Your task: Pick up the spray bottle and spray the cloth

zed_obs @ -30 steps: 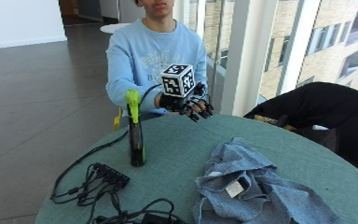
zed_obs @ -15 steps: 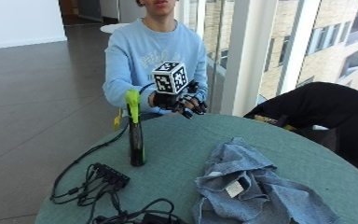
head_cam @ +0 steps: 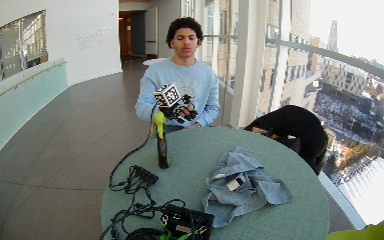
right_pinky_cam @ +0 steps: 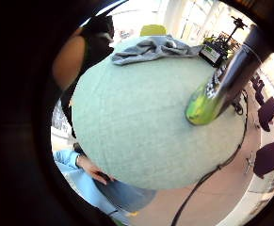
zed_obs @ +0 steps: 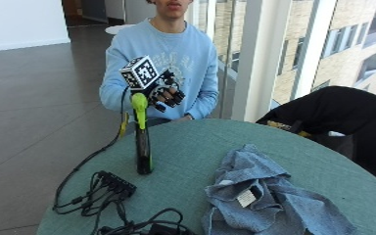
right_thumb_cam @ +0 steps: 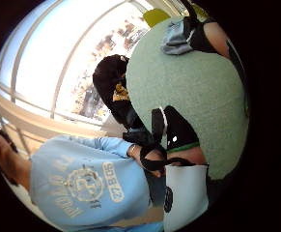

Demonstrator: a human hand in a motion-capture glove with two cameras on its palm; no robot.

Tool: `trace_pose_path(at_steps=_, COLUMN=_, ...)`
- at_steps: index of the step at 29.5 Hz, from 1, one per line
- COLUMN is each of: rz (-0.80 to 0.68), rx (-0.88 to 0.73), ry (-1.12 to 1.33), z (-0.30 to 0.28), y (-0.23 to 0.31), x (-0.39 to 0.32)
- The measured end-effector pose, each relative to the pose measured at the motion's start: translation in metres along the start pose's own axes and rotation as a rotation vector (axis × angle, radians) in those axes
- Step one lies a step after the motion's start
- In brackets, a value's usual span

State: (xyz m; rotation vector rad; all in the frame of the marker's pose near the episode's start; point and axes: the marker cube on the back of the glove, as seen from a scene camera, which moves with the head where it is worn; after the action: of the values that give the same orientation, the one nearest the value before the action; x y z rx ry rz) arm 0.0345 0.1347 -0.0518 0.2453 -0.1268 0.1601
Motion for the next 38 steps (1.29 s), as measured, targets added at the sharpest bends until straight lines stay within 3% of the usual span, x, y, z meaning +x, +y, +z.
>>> trace_pose_path(at_steps=8, rz=0.204, rx=0.124, ry=-0.101, z=-0.025, y=0.046, x=0.045)
trace_pose_path(at_steps=13, rz=0.234, rx=0.162, ry=-0.224, z=-0.034, y=0.053, x=0.082)
trace_pose_path(at_steps=17, rz=0.256, rx=0.276, ry=-0.211, z=-0.032, y=0.034, x=0.112)
trace_pose_path(at_steps=22, rz=0.39, rx=0.272, ry=-0.386, z=-0.031, y=0.014, x=0.136)
trace_pose_path(at_steps=31, rz=0.292, rx=0.332, ry=-0.699, z=-0.016, y=-0.036, x=0.173)
trace_pose_path(at_steps=38, rz=0.391, rx=0.322, ry=-0.782, z=-0.009, y=-0.063, x=0.18)
